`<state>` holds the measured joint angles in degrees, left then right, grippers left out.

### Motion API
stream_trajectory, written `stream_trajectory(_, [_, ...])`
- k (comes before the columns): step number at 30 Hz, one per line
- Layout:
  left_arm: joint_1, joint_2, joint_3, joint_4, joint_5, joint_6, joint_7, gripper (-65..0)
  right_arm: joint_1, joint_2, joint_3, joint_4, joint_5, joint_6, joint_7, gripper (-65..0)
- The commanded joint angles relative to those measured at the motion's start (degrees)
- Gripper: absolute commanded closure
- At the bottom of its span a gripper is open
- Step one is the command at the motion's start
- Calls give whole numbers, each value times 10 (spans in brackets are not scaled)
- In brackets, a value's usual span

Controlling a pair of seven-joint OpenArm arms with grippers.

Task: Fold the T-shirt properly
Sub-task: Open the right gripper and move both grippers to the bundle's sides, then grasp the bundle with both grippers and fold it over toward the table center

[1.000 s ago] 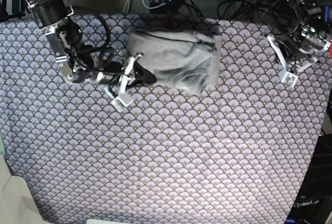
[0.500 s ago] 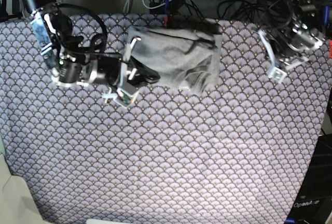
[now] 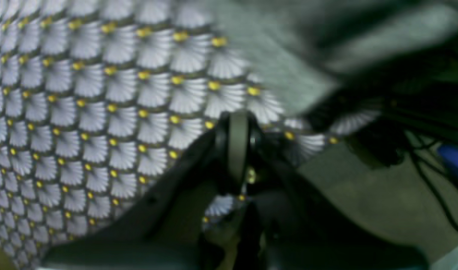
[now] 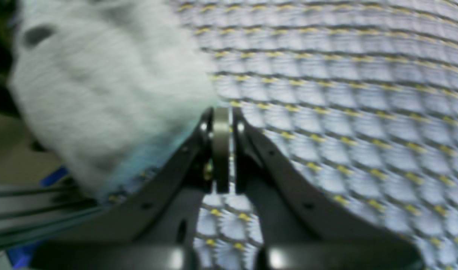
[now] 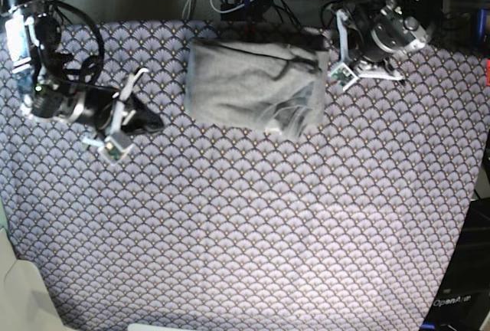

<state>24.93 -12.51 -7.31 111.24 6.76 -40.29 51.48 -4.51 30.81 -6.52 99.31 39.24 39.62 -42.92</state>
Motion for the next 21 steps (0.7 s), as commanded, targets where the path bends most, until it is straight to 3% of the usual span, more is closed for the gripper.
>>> stream_trajectory(1, [0,-4,2,12,14,3,-9,0,-2,7,15,9,11,4,10,0])
stream_trajectory(5, [2,-1,16,10,66,3,-9,0,-12,7,31,9,11,4,10,0])
stream_trajectory(15, [4,-4,93,9,78,3,-4,0,-20,5,32,9,11,4,9,0])
stream_trajectory(21, [2,7,133,7,140,3,-6,0,-20,4,32,9,11,4,9,0])
